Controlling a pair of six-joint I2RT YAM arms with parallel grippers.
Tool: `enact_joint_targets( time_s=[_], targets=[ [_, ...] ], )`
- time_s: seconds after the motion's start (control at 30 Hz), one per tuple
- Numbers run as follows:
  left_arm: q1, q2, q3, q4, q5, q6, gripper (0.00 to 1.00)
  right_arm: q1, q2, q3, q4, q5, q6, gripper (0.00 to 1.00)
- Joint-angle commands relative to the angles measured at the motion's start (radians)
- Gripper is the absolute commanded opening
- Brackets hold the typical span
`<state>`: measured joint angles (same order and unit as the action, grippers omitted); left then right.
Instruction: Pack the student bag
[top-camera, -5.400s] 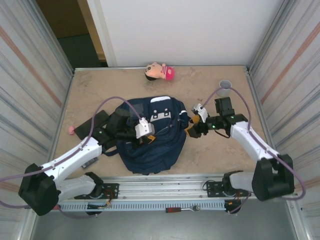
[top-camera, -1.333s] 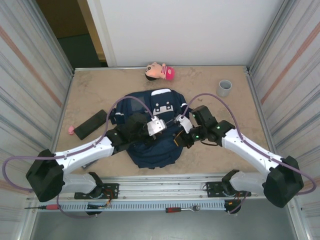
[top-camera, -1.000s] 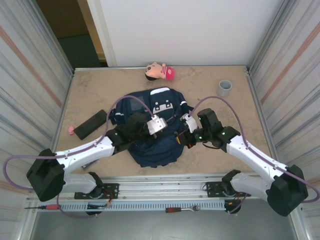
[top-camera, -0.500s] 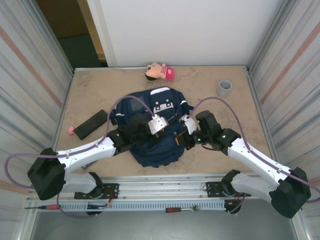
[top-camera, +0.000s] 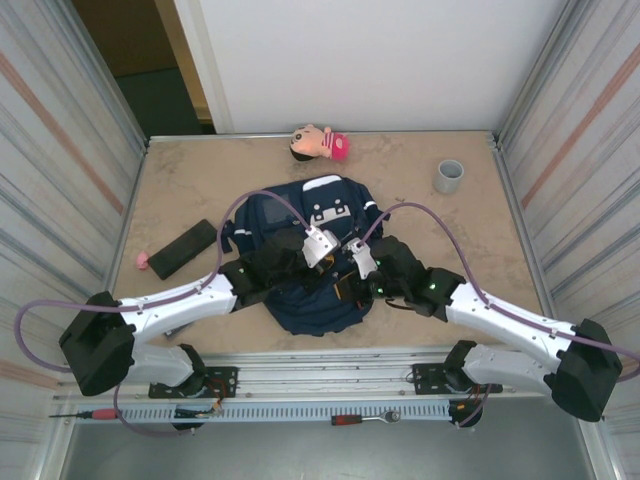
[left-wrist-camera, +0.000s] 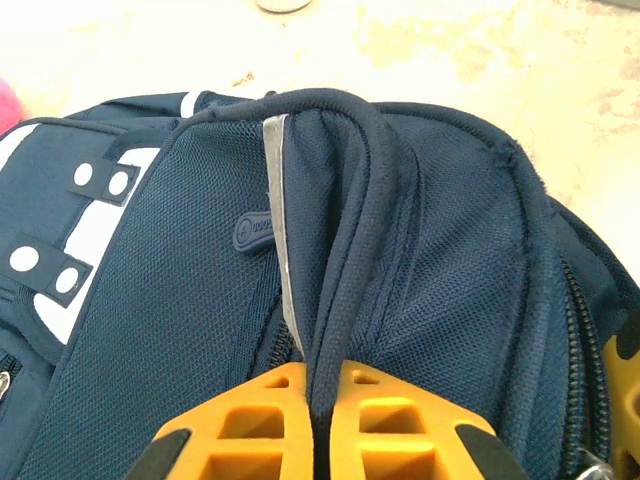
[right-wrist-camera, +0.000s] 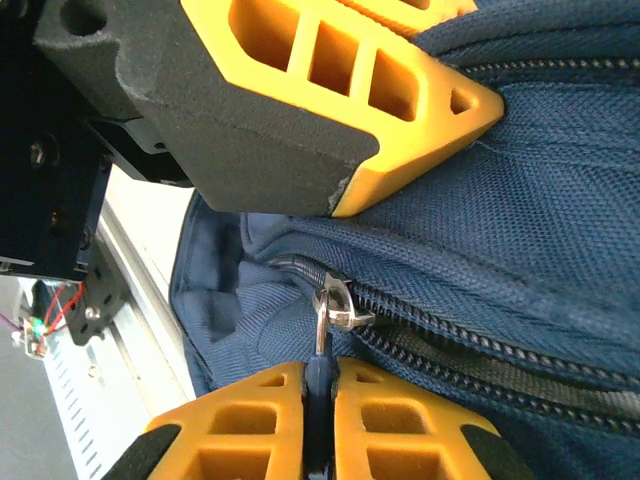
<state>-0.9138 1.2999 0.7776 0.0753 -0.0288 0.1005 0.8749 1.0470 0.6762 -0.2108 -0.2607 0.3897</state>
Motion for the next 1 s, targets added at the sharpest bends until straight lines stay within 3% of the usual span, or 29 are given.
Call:
enact_joint_targets(
  time_s=[0.0, 0.2, 0.6, 0.7, 0.9, 0.97],
  targets=[
    [0.000, -0.029, 0.043, 0.147, -0.032, -0.019, 0.00, -0.006, -0.043, -0.014, 0.031, -0.055, 0.044, 0.00],
    [-0.001, -0.041, 0.024, 0.149, -0.010, -0.075, 0.00, -0.015, -0.051, -0.028, 0.052, -0.030, 0.082, 0.00],
    [0.000, -0.009, 0.039, 0.300, -0.013, -0.244, 0.00, 0.082, 0.063, -0.046, 0.247, -0.054, 0.163, 0.00],
    [-0.002, -0.014, 0.030, 0.304, -0.019, -0.228, 0.00, 0.082, 0.056, -0.048, 0.242, -0.044, 0.160, 0.00],
    [0.003, -0.057, 0.002, 0.246, -0.019, -0.130, 0.00, 0.032, -0.051, -0.036, 0.118, 0.031, 0.228, 0.33],
    [0.010, -0.070, -0.004, 0.226, -0.001, -0.103, 0.00, -0.017, -0.121, -0.027, 0.075, 0.008, 0.260, 0.36]
  ],
)
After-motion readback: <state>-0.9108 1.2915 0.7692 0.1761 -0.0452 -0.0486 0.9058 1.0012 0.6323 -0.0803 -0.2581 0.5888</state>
